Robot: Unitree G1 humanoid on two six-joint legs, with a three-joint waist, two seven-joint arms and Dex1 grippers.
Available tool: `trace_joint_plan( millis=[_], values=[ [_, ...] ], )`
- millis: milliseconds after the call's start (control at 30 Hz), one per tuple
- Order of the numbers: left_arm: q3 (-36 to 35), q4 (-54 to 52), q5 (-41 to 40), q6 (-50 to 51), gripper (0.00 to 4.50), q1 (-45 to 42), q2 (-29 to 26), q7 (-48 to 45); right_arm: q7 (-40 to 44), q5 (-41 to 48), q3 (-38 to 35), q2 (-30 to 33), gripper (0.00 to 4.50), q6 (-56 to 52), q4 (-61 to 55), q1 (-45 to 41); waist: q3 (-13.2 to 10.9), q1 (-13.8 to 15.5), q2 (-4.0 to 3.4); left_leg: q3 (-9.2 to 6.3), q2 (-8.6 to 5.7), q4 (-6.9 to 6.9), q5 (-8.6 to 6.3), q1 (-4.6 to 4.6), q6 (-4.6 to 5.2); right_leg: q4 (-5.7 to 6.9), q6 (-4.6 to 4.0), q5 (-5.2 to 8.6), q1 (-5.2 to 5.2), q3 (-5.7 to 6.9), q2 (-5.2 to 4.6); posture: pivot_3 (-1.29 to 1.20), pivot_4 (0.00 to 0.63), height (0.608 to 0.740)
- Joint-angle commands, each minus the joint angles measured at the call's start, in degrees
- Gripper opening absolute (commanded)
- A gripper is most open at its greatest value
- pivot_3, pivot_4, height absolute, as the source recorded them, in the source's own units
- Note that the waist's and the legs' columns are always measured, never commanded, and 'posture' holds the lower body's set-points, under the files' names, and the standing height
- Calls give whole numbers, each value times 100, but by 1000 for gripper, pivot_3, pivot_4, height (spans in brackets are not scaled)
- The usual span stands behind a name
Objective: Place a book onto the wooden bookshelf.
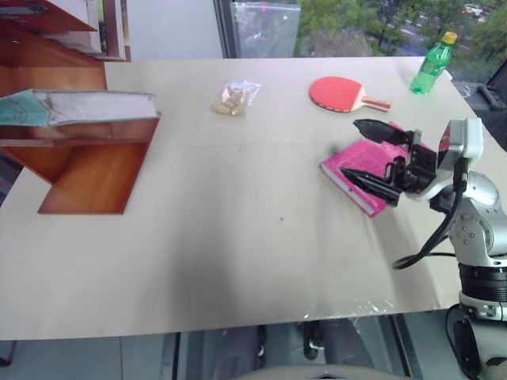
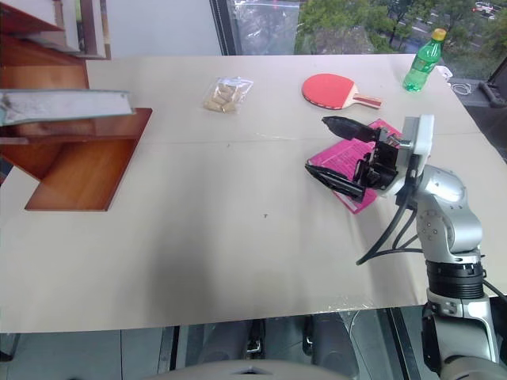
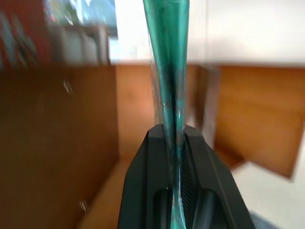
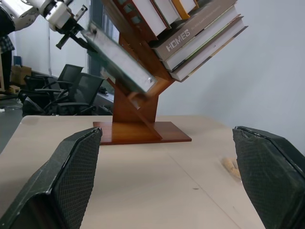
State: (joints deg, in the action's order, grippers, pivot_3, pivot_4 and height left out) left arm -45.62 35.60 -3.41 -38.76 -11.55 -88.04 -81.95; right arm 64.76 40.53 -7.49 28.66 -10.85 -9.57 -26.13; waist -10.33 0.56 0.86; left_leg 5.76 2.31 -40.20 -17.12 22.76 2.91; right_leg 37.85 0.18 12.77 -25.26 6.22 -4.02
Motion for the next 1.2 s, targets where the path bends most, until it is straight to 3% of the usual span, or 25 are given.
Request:
trace_joint_plan(
  millis=[33, 67, 133, 167, 333, 367, 533, 600, 733, 833, 900, 967, 1100, 1200],
  values=[
    [264, 604, 287, -440, 37, -99, -396, 553, 9, 48, 108, -51, 4500, 87, -466, -194, 0, 0, 0, 0, 0, 0, 0, 0, 0, 1, 0, 0, 0, 0, 0, 0, 150, 740],
    [384, 716, 257, -488, 37, -128, -411, 639, 11, 2, 154, -52, 4500, 111, -526, -193, 0, -1, 0, 1, 0, 0, 0, 0, 0, 2, 1, 0, 0, -1, 0, 0, 150, 740],
    [608, 911, 207, -540, 941, -177, -445, 771, -27, -76, 241, -64, 4500, 128, -589, -232, 0, -4, 0, 0, 1, 0, 0, -1, 1, 5, 0, 0, -2, -4, 0, 0, 150, 740],
    [696, 964, 112, -508, 1114, -222, -441, 773, -4, -147, 303, -46, 4500, 159, -601, -257, 1, -6, 1, -1, 2, 0, 0, -1, 0, 7, 0, 0, -3, -5, 1, 0, 150, 740],
    [885, 1228, -16, -652, 3637, -361, -484, 923, 34, -244, 412, -57, 4500, 205, -520, -439, 5, -7, 10, 24, 2, 0, 0, 3, 1, 11, -2, -1, -15, -19, 2, 0, 150, 740],
    [730, 1231, -146, -660, 3964, -299, -438, 717, 39, -242, 425, -69, 4500, 209, -468, -481, 6, -8, 11, 27, 2, 0, -1, 4, 1, 11, -2, -2, -18, -22, 2, 0, 150, 740],
    [-1024, 125, -770, 541, 3964, 352, 259, -369, 145, -214, 475, -89, 4500, 154, -188, -611, 9, -58, 15, 46, 8, 0, -1, 7, 2, 12, -4, -3, -26, -29, 2, 0, 150, 740],
    [-2096, -1210, -891, 2011, 3964, 837, 827, -606, 220, -217, 489, -74, 4500, 108, 8, -700, 8, -100, 15, 46, 9, 0, -1, 8, 2, 12, -3, -2, -27, -30, 2, 0, 150, 740],
    [-3567, -3876, -1327, 5277, 3964, 1784, 1805, -758, 403, -248, 550, -55, 4500, 60, 383, -858, 14, -156, 28, 27, 14, -2, -1, 7, 1, 12, 1, -1, -27, -39, 1, 0, 150, 740],
    [-4170, -5311, -1925, 7269, 3964, 2247, 2215, -568, 478, -285, 610, -88, 4500, 28, 582, -962, 14, -165, 29, 27, 18, -3, -1, 0, 1, 14, 3, -1, -26, -50, 2, 0, 150, 740],
    [-4428, -6297, -2847, 8790, 3964, 2589, 2672, -348, 461, -287, 637, -100, 4500, -45, 590, -1005, 13, -151, 19, 19, 20, -3, 1, -1, -1, 17, 2, -1, -24, -64, 2, 0, 150, 740],
    [-4390, -7075, -3685, 9660, 3964, 2878, 3210, -71, 397, -280, 620, -71, 4500, -138, 496, -972, 16, -144, 4, 17, 21, -5, 1, -6, -2, 22, 2, 0, -22, -69, -1, 0, 150, 740],
    [-3330, -8017, -4290, 9646, 3964, 3021, 4221, 881, 238, -269, 551, 118, 4500, -390, 91, -733, 20, -120, 10, 3, 27, -10, 7, -16, -14, 29, -11, -6, -12, -67, -13, 0, 150, 740],
    [-1496, -8384, -3834, 8868, 3964, 2329, 5077, 2168, 10, -196, 422, 303, 4500, -608, -351, -448, 26, -80, -10, -12, 19, -8, 10, -49, -19, 19, -21, -12, 30, -56, -13, 0, 150, 740]
  ],
)
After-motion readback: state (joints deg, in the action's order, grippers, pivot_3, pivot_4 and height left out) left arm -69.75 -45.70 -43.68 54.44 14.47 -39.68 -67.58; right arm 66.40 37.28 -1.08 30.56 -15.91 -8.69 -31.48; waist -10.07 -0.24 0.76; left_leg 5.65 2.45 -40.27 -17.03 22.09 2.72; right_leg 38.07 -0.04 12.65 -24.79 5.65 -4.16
